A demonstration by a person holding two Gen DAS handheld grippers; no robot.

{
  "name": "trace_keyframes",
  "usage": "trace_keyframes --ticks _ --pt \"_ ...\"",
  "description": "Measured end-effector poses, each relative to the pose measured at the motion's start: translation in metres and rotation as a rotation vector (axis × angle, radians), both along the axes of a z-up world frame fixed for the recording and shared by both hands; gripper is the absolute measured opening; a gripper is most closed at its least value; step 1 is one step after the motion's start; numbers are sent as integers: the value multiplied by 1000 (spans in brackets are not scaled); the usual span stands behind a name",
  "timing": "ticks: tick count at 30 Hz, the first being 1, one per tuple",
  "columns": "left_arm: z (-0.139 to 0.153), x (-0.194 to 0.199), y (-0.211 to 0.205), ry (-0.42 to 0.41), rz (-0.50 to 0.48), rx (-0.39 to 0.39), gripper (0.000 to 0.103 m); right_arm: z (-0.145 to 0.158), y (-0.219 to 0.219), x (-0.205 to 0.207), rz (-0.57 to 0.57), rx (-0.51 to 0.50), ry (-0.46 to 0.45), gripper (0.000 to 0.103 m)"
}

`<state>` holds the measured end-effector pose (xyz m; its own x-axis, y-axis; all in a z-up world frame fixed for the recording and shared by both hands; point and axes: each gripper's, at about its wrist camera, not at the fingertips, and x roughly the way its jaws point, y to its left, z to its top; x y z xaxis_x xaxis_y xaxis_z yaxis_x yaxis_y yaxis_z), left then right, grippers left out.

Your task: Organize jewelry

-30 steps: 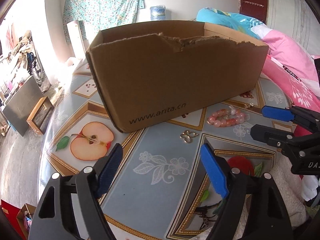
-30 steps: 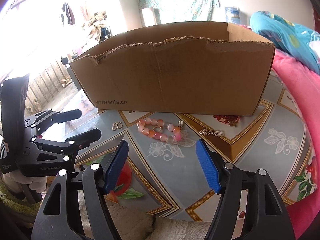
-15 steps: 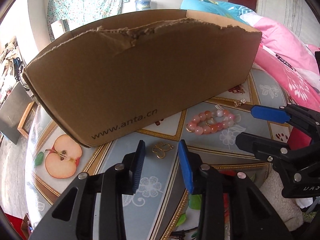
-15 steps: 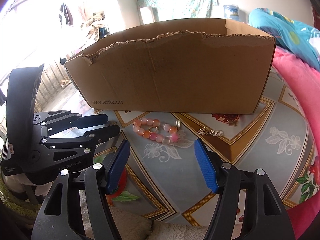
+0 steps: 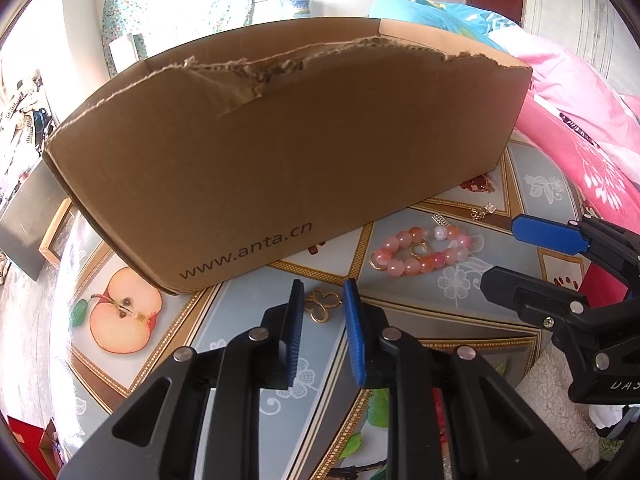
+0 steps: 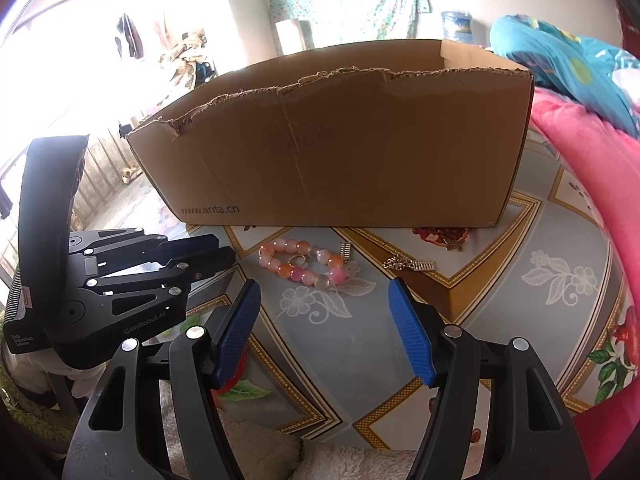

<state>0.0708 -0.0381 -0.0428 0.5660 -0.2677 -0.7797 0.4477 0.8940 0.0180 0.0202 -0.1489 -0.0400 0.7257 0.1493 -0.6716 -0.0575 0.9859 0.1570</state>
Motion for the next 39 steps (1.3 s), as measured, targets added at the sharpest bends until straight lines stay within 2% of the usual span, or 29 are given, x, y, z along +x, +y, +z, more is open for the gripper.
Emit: trace_keyframes --ticks 10,18,24,29,32,34,39 --pt "10 -7 12 -27 4 -24 19 14 3 -6 21 -31 -38 59" --pt "14 -13 29 -57 34 -31 19 17 34 16 140 -125 -52 45" --pt "12 -13 35 -62 39 -43 19 11 55 36 224 -226 -16 32" --pt "10 -13 37 -66 30 -58 19 3 63 47 248 -307 26 25" --pt "9 -14 41 -67 28 -67 19 -3 64 54 252 -340 60 15" --pt "9 -13 41 -69 29 -72 19 -4 65 57 256 -341 71 8" --pt "9 -13 47 -69 33 -85 19 6 50 59 218 -282 71 8"
